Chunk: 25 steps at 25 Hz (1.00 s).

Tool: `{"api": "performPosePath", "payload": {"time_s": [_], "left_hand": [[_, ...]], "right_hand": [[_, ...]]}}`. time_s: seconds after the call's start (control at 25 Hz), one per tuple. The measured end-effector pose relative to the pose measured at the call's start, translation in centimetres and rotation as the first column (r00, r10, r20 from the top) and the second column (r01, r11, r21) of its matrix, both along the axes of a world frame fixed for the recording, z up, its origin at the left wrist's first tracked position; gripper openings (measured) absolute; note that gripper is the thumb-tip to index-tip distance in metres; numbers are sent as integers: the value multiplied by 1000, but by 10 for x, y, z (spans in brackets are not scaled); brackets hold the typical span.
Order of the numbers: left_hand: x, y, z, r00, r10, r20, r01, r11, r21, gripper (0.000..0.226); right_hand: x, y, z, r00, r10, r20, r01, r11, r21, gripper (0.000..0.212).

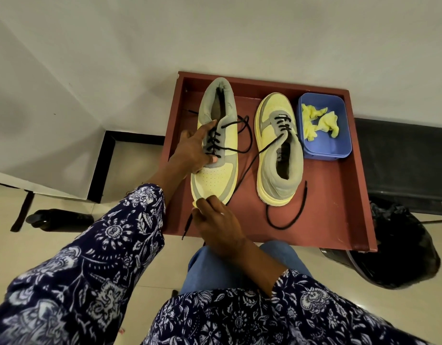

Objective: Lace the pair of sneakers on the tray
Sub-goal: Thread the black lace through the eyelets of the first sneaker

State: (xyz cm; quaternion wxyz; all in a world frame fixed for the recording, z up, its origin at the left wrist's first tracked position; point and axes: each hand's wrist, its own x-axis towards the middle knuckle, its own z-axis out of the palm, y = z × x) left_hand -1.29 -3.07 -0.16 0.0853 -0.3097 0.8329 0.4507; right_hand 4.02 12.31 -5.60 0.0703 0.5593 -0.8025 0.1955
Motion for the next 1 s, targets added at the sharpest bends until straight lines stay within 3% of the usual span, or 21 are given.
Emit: {"api": "performPosePath", "payload": {"time_s": [0.12,0.2,0.32,0.4,0.52,0.6,0.72,1.0], "left_hand": [[0,-1,0,1000,6,-1,-6,1000,2,81],[0,-2,-1,1000,3,4,-3,1000,2,81],[0,-2,-3,1000,-6,5,6,1000,-3,82],[-1,-2,-4,1000,-4,7,4,1000,5,82],[-1,-4,-4,1000,4,11,-4,1000,10,83],[-1,-3,-5,1000,5,9,-5,1000,8,83],[-1,-3,-5,1000,-1,4,1,1000,-4,84],[-1,-4,-5,1000,12,22,-13,1000,14,84]], "right_hand": [[-11,21,-3,1000,17,13,-17,1000,-20,22],[-16,28,-4,994,-14,107,21,998,-59,18],[-19,28,-8,949,-114,294,180,962,-207,29],[-17,25,-4,816,-184,548,368,897,-246,35],[-17,19,1,512,-315,799,621,778,-91,42],[-22,14,2,404,-380,832,717,696,-30,40],[-38,4,4,313,-442,840,768,638,50,35],[-64,-14,8,228,-558,798,791,584,182,27]]}}
